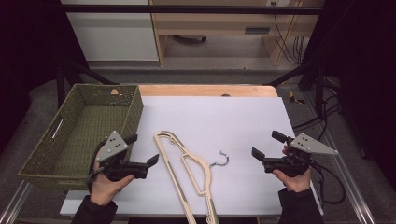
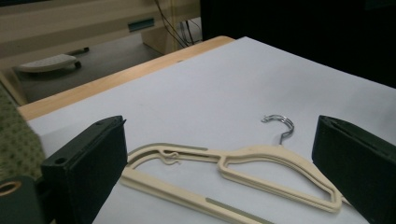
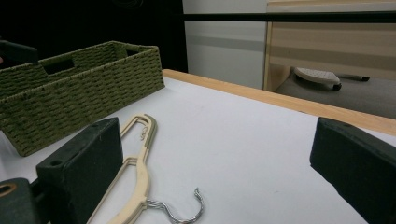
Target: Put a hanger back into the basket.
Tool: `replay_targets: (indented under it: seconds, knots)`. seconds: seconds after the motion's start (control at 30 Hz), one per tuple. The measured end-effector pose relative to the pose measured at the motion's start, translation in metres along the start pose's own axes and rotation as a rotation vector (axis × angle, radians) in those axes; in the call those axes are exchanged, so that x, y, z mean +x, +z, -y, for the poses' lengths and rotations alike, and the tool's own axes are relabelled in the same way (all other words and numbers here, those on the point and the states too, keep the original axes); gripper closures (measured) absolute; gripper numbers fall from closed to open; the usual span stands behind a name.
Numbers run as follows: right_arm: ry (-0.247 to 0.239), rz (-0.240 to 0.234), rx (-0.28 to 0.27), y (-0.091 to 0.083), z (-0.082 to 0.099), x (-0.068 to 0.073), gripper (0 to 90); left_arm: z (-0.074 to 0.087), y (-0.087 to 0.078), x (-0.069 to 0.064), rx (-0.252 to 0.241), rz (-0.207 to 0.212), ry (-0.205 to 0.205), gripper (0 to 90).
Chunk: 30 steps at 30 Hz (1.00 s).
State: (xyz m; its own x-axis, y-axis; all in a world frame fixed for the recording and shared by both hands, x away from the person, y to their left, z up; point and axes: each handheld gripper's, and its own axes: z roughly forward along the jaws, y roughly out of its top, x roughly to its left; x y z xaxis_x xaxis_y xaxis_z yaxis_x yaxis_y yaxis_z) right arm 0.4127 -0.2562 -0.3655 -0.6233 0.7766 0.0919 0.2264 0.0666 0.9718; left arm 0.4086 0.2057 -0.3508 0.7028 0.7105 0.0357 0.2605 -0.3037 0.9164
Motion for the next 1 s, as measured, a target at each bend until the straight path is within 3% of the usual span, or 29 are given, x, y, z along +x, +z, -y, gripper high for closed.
replay_targets:
  seconds: [0.23,0.43,0.47,0.53,0.77,1.0]
  knots:
    - [-0.007,-0.004,-0.004,0.000,0.000,0.001,3.2,-0.014,0.039,-0.024,0.067,0.064,0.040,3.5]
    - [-0.004,-0.006,-0.009,0.000,-0.001,0.002,3.2,-0.017,0.067,-0.038,0.117,0.102,0.060,3.8]
    - [-0.005,-0.005,-0.009,0.000,-0.001,0.001,3.2,-0.017,0.078,-0.043,0.144,0.117,0.071,4.3]
    - [-0.006,-0.005,-0.007,0.000,-0.001,0.001,3.2,-0.017,0.083,-0.045,0.156,0.126,0.073,4.9]
    - [-0.008,-0.012,-0.007,0.000,0.000,0.001,3.2,-0.011,0.124,-0.057,0.246,0.167,0.084,6.8]
    - [-0.004,-0.014,-0.008,0.001,0.000,0.001,3.2,-0.007,0.149,-0.066,0.284,0.192,0.090,11.8]
